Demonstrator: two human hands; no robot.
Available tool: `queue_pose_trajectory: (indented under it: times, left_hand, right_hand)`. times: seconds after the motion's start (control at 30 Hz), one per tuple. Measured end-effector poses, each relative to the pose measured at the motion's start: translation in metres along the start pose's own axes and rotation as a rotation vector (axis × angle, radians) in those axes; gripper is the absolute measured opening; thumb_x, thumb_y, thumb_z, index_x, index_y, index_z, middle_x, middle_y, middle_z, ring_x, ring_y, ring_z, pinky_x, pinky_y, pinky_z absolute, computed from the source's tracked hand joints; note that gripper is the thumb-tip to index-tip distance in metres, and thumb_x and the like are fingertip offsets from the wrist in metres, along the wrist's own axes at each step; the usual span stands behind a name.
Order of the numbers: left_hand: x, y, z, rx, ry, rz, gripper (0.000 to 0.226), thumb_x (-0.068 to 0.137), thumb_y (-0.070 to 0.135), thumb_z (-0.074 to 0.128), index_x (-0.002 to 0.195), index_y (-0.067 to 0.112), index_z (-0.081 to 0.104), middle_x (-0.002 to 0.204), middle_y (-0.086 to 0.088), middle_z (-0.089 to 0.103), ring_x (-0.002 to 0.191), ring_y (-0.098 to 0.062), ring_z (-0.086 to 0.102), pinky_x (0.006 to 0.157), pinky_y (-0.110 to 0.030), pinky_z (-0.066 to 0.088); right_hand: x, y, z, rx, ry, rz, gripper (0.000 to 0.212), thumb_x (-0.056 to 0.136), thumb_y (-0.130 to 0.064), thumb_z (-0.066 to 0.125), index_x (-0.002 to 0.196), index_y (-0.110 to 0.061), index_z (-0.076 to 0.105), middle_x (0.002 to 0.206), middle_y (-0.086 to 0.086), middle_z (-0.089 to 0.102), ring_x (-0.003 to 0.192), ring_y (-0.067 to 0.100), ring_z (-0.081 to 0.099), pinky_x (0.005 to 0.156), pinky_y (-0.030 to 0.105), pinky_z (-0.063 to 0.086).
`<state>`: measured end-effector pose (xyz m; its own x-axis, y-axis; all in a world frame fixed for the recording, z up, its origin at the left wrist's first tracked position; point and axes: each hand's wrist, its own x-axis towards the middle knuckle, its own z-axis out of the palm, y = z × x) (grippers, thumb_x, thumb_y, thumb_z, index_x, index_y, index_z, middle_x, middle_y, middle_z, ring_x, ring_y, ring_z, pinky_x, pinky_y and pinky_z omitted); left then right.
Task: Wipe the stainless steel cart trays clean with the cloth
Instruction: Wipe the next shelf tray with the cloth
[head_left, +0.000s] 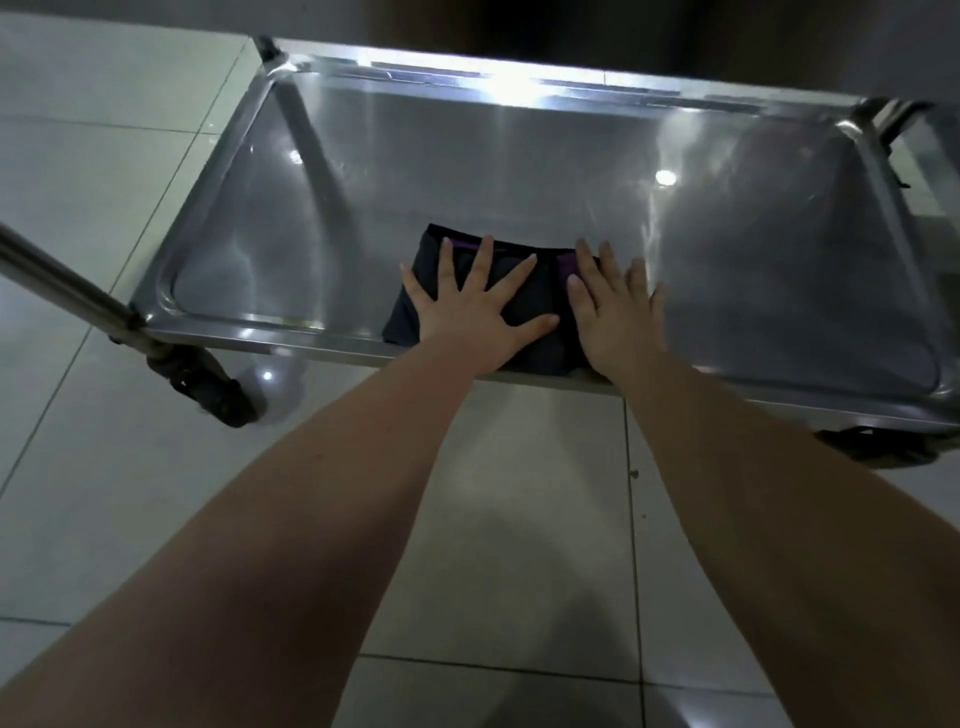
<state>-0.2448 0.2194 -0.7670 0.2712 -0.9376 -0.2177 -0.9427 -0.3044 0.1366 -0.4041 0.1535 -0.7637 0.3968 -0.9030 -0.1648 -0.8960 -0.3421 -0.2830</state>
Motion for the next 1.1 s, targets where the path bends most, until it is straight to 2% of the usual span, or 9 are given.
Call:
queue_pose_trajectory:
  times: [0.17, 0.27, 0.37, 0.47, 0.6, 0.73, 0.9, 1.0, 1.1]
  left_hand:
    - [0.000, -0.102, -0.013, -0.019, 0.016, -0.091, 0.088, 0.057, 0.102, 0.003, 0.136, 0.070, -0.015, 0.161, 0.016, -0.018, 0.148, -0.029, -0.021, 0.108, -0.070, -0.008]
    - [-0.003, -0.148, -0.021, 0.015, 0.005, -0.127, 0.085, 0.057, 0.102, 0.001, 0.133, 0.072, -0.020, 0.162, 0.015, -0.019, 0.148, -0.031, -0.020, 0.110, -0.072, -0.004]
    - [0.000, -0.134, -0.016, 0.027, 0.004, -0.124, 0.083, 0.056, 0.103, -0.002, 0.130, 0.072, -0.023, 0.162, 0.013, -0.020, 0.146, -0.040, -0.022, 0.105, -0.076, -0.007]
    - [0.008, -0.075, -0.006, 0.031, 0.011, -0.058, 0.085, 0.056, 0.101, -0.003, 0.132, 0.070, -0.023, 0.163, 0.010, -0.017, 0.143, -0.048, -0.022, 0.098, -0.080, -0.011]
    - [0.012, -0.024, 0.003, 0.022, 0.004, 0.040, 0.084, 0.058, 0.100, -0.003, 0.134, 0.069, -0.022, 0.162, 0.011, -0.018, 0.143, -0.045, -0.025, 0.097, -0.078, -0.017]
    - [0.012, -0.076, -0.006, 0.015, 0.082, 0.012, 0.081, 0.063, 0.099, 0.004, 0.137, 0.070, -0.011, 0.164, 0.013, -0.010, 0.148, -0.035, -0.018, 0.104, -0.076, -0.012]
    - [0.004, -0.186, -0.030, -0.003, 0.039, -0.241, 0.088, 0.056, 0.102, -0.002, 0.137, 0.069, -0.013, 0.164, 0.013, -0.011, 0.148, -0.035, -0.016, 0.108, -0.075, -0.003]
    - [0.002, -0.179, -0.029, 0.002, 0.004, -0.258, 0.091, 0.051, 0.102, -0.008, 0.136, 0.069, -0.018, 0.163, 0.012, -0.015, 0.146, -0.041, -0.018, 0.106, -0.076, -0.004]
    - [0.004, -0.132, -0.018, 0.008, 0.021, -0.150, 0.085, 0.057, 0.101, -0.003, 0.134, 0.070, -0.020, 0.163, 0.012, -0.015, 0.145, -0.044, -0.020, 0.103, -0.078, -0.007]
  right_hand:
    - [0.002, 0.005, 0.006, -0.225, -0.066, -0.035, 0.063, 0.093, -0.072, 0.013, 0.150, -0.051, -0.005, 0.164, -0.007, -0.008, 0.148, 0.040, -0.010, 0.116, 0.058, -0.008]
    - [0.001, 0.003, 0.011, -0.265, -0.042, -0.028, 0.063, 0.092, -0.073, 0.012, 0.149, -0.053, -0.007, 0.164, -0.008, -0.008, 0.147, 0.042, -0.009, 0.116, 0.061, -0.007]
    - [0.001, 0.001, 0.012, -0.298, -0.053, -0.012, 0.061, 0.091, -0.072, 0.008, 0.147, -0.056, -0.011, 0.164, -0.007, -0.012, 0.146, 0.045, -0.012, 0.115, 0.063, -0.008]
    - [-0.001, 0.001, 0.011, -0.301, -0.070, 0.000, 0.061, 0.092, -0.071, 0.007, 0.147, -0.055, -0.013, 0.163, -0.005, -0.014, 0.146, 0.044, -0.014, 0.115, 0.063, -0.009]
    - [-0.002, 0.007, 0.010, -0.311, -0.062, -0.017, 0.062, 0.090, -0.072, 0.005, 0.146, -0.054, -0.016, 0.163, -0.006, -0.013, 0.146, 0.043, -0.013, 0.116, 0.061, -0.007]
    - [-0.001, 0.011, 0.009, -0.259, -0.066, -0.026, 0.062, 0.088, -0.075, 0.007, 0.145, -0.059, -0.011, 0.163, -0.010, -0.011, 0.147, 0.039, -0.013, 0.115, 0.058, -0.011]
    - [0.000, 0.010, 0.008, -0.273, -0.065, -0.028, 0.061, 0.086, -0.077, 0.005, 0.143, -0.061, -0.012, 0.163, -0.011, -0.010, 0.147, 0.040, -0.012, 0.116, 0.060, -0.010]
    - [-0.001, 0.007, 0.007, -0.287, -0.081, 0.005, 0.061, 0.087, -0.075, 0.007, 0.144, -0.060, -0.010, 0.163, -0.010, -0.011, 0.147, 0.041, -0.013, 0.115, 0.062, -0.010]
    - [0.006, -0.010, 0.003, -0.215, -0.084, 0.032, 0.060, 0.092, -0.072, 0.012, 0.147, -0.056, -0.007, 0.163, -0.011, -0.012, 0.146, 0.042, -0.015, 0.110, 0.069, -0.009]
